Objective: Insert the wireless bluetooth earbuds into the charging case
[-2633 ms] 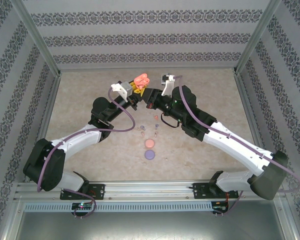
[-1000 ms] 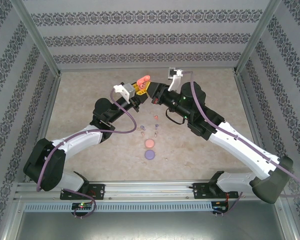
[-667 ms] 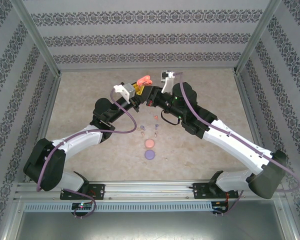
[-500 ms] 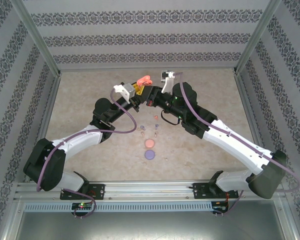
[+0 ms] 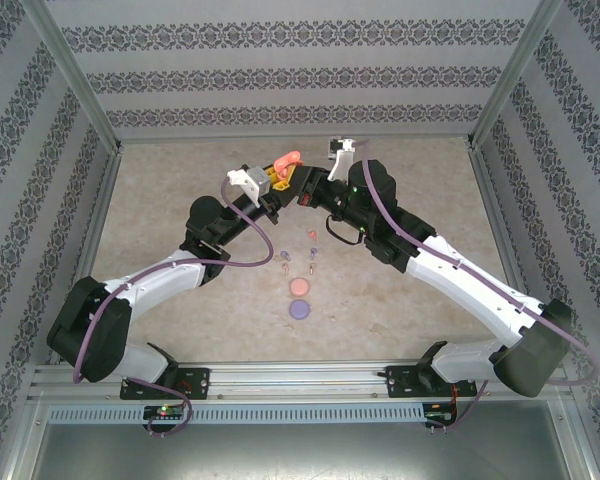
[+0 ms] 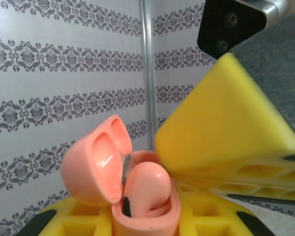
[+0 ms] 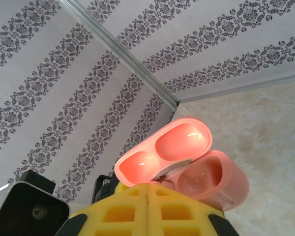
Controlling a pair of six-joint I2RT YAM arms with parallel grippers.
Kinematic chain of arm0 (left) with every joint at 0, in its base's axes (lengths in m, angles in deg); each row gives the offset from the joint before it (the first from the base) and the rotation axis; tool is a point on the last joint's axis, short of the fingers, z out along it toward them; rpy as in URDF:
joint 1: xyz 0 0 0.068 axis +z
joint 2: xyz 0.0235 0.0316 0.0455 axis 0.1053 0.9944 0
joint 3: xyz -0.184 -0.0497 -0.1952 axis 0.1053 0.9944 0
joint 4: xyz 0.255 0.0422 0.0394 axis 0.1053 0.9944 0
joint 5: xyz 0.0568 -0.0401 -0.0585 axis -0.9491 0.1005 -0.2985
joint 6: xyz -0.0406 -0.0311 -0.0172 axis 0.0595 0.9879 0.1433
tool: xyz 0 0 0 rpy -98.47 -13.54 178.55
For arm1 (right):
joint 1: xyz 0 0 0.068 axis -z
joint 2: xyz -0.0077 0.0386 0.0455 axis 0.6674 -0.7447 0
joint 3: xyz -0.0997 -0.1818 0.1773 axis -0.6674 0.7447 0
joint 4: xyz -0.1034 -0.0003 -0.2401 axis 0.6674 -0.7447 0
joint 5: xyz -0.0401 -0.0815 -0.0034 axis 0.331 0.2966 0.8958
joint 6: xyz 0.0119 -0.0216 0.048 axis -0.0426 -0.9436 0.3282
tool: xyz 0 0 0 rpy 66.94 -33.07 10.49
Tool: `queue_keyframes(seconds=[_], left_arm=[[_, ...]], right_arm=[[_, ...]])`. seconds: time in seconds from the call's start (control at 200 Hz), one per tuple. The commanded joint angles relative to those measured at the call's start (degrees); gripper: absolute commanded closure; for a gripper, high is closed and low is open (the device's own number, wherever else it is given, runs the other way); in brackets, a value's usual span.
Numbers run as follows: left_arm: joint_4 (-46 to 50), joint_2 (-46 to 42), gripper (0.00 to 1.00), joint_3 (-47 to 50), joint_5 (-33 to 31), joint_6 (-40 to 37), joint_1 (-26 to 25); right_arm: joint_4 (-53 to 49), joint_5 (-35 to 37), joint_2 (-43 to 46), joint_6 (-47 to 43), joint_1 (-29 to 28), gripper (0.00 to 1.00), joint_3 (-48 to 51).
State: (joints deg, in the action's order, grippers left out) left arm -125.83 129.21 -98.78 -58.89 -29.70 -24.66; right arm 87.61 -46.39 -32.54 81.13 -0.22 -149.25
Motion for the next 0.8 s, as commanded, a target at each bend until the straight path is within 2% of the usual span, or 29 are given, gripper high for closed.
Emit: queue_keyframes(seconds=[0.0,0.205,0.475,0.654,0.799], left_arm=[[-2.0,-1.2,1.0,-0.8,0.9,-0.5,-0.7],[-1.5,-1.2,1.0,-0.3,-0.2,-1.0,-0.7],[-2.1,-2.1,1.0,2.5,-2.1,-2.2,-0.6],[-1.4,-4.4,1.0,5.5,-3.8,-3.5,-0.4],[-1.4,-6.9,1.0,8.7,-5.4,-4.4,-0.1]], right_arm=[[0.0,-0.9,-0.9,0.4,0.8,0.94,-0.4],[1.0,-2.0,3.6,-1.2,0.9,0.92,0.2],[-7.6,3.1,14.4,-4.1,3.1,0.81,3.5],[-13.6,4.4,17.5,-3.3,6.7,0.6,8.4],[-18.1,5.6,15.4,-3.3,7.9,0.42,11.4]])
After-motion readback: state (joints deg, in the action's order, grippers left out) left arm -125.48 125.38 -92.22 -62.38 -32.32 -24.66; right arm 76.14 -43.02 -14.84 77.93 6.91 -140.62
